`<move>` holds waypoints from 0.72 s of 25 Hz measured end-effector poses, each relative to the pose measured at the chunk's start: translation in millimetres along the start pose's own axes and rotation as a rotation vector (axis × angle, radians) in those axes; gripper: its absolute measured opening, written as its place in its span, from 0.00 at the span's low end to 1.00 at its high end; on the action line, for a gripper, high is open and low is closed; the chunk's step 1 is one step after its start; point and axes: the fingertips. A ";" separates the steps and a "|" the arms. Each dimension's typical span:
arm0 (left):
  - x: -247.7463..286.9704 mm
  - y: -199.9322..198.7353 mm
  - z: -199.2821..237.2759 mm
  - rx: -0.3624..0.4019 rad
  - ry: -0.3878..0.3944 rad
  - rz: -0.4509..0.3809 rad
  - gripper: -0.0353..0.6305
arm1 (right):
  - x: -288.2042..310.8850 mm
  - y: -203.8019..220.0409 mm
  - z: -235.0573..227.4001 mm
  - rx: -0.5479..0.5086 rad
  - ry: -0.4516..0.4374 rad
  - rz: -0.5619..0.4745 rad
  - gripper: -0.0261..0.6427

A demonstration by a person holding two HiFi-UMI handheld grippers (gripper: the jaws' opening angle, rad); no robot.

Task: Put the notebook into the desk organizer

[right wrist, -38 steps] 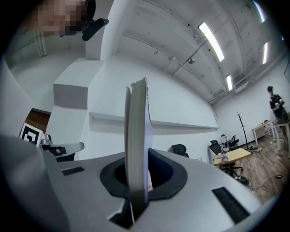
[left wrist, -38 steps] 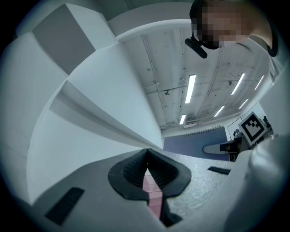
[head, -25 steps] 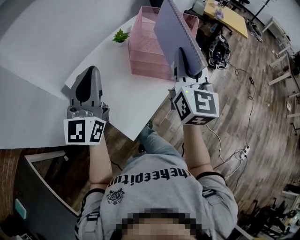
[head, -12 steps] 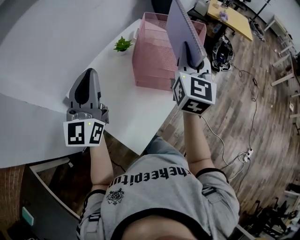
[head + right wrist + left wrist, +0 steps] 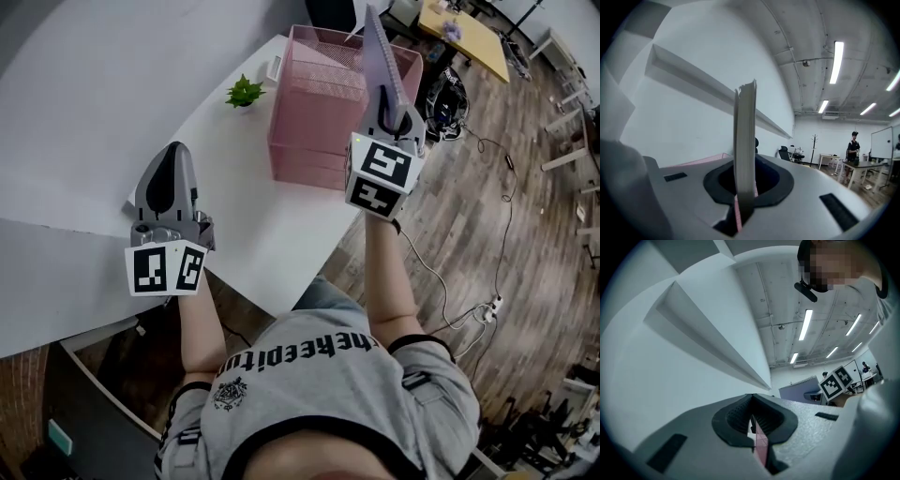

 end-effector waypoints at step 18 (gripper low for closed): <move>1.7 19.1 8.2 -0.011 -0.027 0.028 0.06 | 29.5 54.7 89.2 -0.341 -0.234 0.197 0.09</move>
Point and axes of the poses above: the fingertips, and each gripper's own axes: x forward along the fingers, z to its left, y out of its underside, and after that the axes turned 4 degrees about -z, right-handed
